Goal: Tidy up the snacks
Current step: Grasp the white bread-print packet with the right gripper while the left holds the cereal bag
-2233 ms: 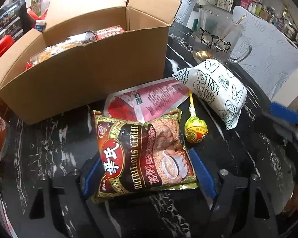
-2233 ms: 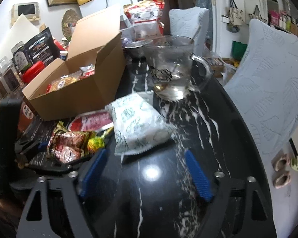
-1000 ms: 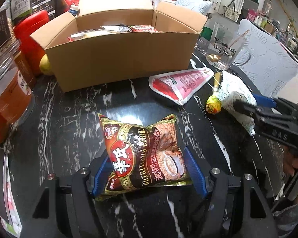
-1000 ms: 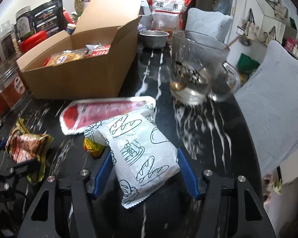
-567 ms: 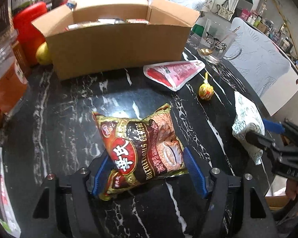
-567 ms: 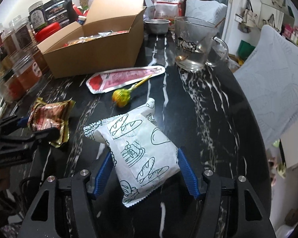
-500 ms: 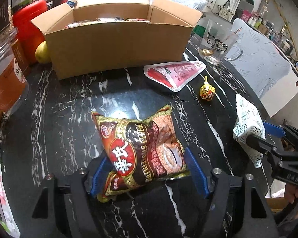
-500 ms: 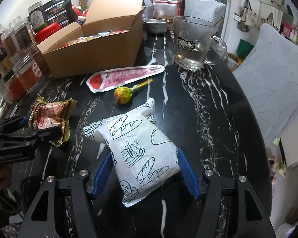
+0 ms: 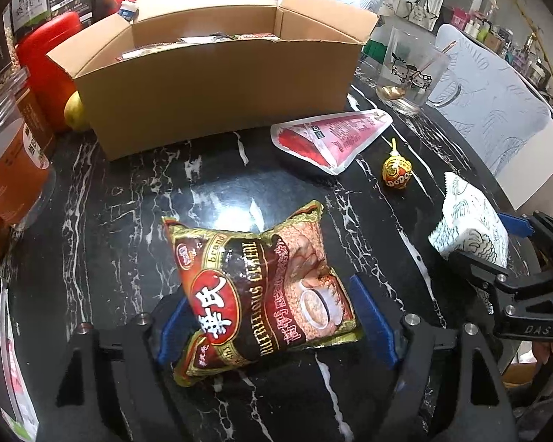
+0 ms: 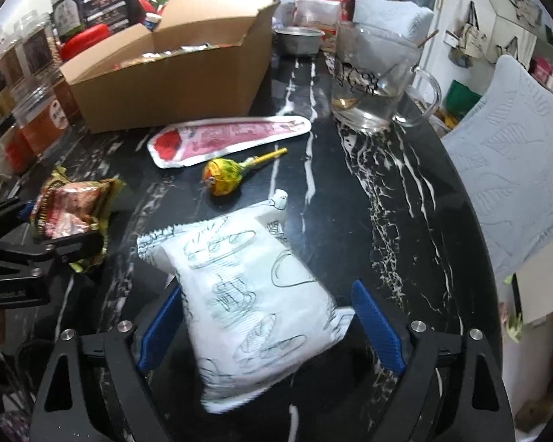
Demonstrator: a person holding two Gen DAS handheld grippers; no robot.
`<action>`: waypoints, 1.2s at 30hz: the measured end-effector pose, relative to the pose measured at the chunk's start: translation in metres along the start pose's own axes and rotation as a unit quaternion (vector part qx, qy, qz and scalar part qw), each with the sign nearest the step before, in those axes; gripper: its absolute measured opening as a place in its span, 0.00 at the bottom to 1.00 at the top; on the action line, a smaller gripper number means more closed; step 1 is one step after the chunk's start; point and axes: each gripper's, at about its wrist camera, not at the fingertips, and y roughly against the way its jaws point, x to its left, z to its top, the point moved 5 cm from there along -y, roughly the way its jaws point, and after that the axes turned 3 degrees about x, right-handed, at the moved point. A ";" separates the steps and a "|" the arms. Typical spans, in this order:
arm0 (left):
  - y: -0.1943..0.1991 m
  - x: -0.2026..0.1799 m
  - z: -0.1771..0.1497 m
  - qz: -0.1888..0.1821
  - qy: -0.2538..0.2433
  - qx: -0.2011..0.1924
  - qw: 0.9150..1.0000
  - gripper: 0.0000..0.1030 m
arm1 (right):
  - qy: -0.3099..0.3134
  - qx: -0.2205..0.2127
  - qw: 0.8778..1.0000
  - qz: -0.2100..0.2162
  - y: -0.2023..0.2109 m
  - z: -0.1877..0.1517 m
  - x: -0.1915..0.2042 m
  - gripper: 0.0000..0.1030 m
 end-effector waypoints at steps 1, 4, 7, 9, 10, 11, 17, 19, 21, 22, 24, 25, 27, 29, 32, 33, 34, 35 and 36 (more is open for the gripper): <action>0.000 0.000 0.000 0.001 -0.001 -0.001 1.000 0.77 | -0.003 0.006 1.000 0.004 -0.004 -0.001 -0.001 0.87; -0.001 0.000 0.001 0.006 -0.003 -0.007 1.000 0.78 | 0.000 0.001 1.000 0.005 -0.006 -0.003 -0.001 0.87; -0.001 0.002 0.000 0.008 0.002 -0.016 1.000 0.74 | -0.003 -0.011 1.000 0.003 -0.004 -0.004 0.000 0.78; 0.001 0.006 -0.001 0.011 0.012 -0.021 1.000 0.69 | -0.002 -0.021 1.000 0.005 -0.001 -0.005 0.002 0.67; 0.002 0.008 -0.001 0.012 0.015 -0.024 1.000 0.65 | -0.007 -0.025 1.000 0.009 0.001 -0.005 0.003 0.62; 0.003 0.010 -0.001 0.008 0.019 -0.025 0.999 0.64 | -0.012 -0.026 1.000 0.010 0.002 -0.006 0.003 0.59; 0.009 0.015 -0.006 -0.003 0.025 -0.028 0.999 0.59 | -0.036 -0.035 0.998 0.037 0.008 -0.006 0.007 0.55; 0.013 0.018 -0.010 -0.006 0.027 -0.027 0.999 0.58 | -0.039 -0.037 0.997 0.050 0.009 -0.007 0.012 0.55; 0.016 0.019 -0.012 -0.008 0.030 -0.027 0.999 0.56 | -0.039 -0.040 0.997 0.057 0.013 -0.009 0.017 0.55; 0.017 0.019 -0.012 -0.010 0.032 -0.028 0.999 0.56 | -0.038 -0.041 0.997 0.061 0.014 -0.009 0.019 0.55; 0.020 0.019 -0.014 -0.014 0.033 -0.029 0.999 0.55 | -0.037 -0.046 0.996 0.071 0.018 -0.011 0.026 0.55; 0.021 0.019 -0.015 -0.012 0.033 -0.030 0.999 0.55 | -0.036 -0.046 0.995 0.075 0.018 -0.011 0.030 0.55; 0.019 0.020 -0.018 -0.011 0.031 -0.027 0.999 0.55 | -0.032 -0.045 0.995 0.083 0.019 -0.012 0.037 0.55; 0.019 0.022 -0.019 -0.017 0.034 -0.027 0.999 0.56 | -0.031 -0.043 0.995 0.088 0.019 -0.013 0.041 0.55; 0.017 0.024 -0.017 -0.019 0.036 -0.028 0.999 0.58 | -0.030 -0.043 0.995 0.089 0.022 -0.014 0.045 0.55; 0.016 0.023 -0.016 -0.016 0.034 -0.026 0.999 0.59 | -0.030 -0.043 0.995 0.088 0.023 -0.015 0.046 0.55; 0.015 0.022 -0.016 -0.011 0.029 -0.024 0.999 0.62 | -0.029 -0.043 0.995 0.086 0.023 -0.015 0.047 0.55; 0.014 0.021 -0.015 -0.005 0.024 -0.022 0.999 0.63 | -0.029 -0.043 0.995 0.085 0.024 -0.016 0.047 0.55; 0.012 0.019 -0.014 0.006 0.017 -0.019 1.000 0.67 | -0.029 -0.041 0.995 0.085 0.024 -0.016 0.047 0.55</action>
